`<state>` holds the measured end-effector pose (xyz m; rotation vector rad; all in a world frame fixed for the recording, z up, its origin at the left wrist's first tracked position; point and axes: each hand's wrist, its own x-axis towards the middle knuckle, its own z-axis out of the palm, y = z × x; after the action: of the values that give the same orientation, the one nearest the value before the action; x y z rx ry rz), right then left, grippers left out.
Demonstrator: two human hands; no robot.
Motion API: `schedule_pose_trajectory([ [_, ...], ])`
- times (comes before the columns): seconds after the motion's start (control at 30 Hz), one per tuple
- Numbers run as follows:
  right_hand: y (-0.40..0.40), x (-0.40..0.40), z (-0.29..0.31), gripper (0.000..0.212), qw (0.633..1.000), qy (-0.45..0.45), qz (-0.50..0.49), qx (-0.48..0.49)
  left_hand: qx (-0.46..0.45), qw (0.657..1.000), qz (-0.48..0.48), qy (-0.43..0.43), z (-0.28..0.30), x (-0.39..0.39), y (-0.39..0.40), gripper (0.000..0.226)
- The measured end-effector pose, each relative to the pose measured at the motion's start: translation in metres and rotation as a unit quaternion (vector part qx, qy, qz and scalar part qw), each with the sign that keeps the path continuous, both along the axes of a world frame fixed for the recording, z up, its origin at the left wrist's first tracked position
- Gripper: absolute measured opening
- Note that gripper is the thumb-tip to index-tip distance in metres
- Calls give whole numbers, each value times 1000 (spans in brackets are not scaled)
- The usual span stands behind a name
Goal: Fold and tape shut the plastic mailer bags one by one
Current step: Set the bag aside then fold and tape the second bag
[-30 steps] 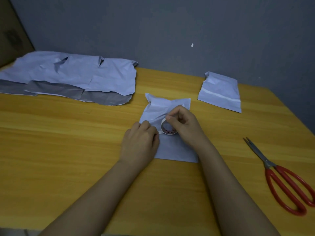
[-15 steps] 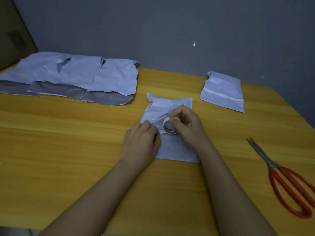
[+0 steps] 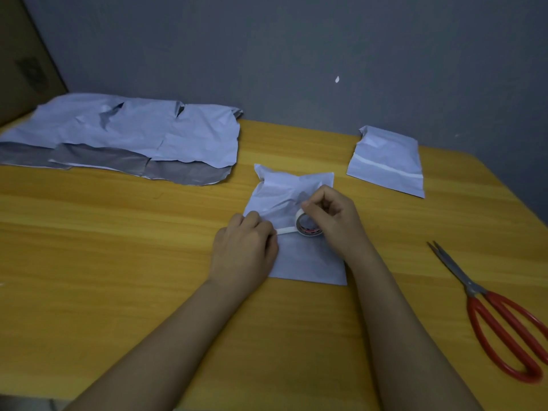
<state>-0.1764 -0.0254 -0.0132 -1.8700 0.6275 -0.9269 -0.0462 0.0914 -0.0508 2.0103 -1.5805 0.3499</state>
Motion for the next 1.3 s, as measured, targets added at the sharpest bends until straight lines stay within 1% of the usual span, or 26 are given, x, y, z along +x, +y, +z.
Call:
schedule_pose_trajectory([
  [0.17,-1,-2,1,16,1000,15,-4,-1,-2,1000,-2,4,-1,0,1,15],
  [0.3,-1,-1,4,22,1000,22,-2,-9,-2,1000,-2,10,-2,1,0,17],
  [0.43,-3,-5,6,25,1000,4,1,1,-8,1000,-6,12,-3,1,0,27],
  [0.5,-2,-5,8,27,1000,-3,-2,14,-8,1000,-6,14,-3,1,0,26],
  [0.6,-2,-2,13,21,999,3,8,31,-3,1000,-5,25,-3,0,0,17],
  [0.67,-4,0,18,18,999,18,24,32,1,1000,-2,26,-3,1,0,15],
  [0.8,-6,-2,22,14,998,56,36,22,-1,1000,-4,25,-3,1,-1,17],
  [0.9,-7,-5,18,15,997,74,28,6,-3,1000,-10,24,-3,2,0,27],
  [0.97,-5,-6,15,15,996,82,27,6,-2,1000,-11,24,-3,2,0,29],
  [1.13,1,-8,12,17,996,89,22,11,-5,1000,-11,27,-4,2,0,29],
  [1.23,2,-8,10,19,996,86,19,13,-5,999,-8,31,-4,2,0,22],
  [1.3,3,-8,10,19,996,89,19,11,-8,1000,-7,26,-5,2,0,21],
])
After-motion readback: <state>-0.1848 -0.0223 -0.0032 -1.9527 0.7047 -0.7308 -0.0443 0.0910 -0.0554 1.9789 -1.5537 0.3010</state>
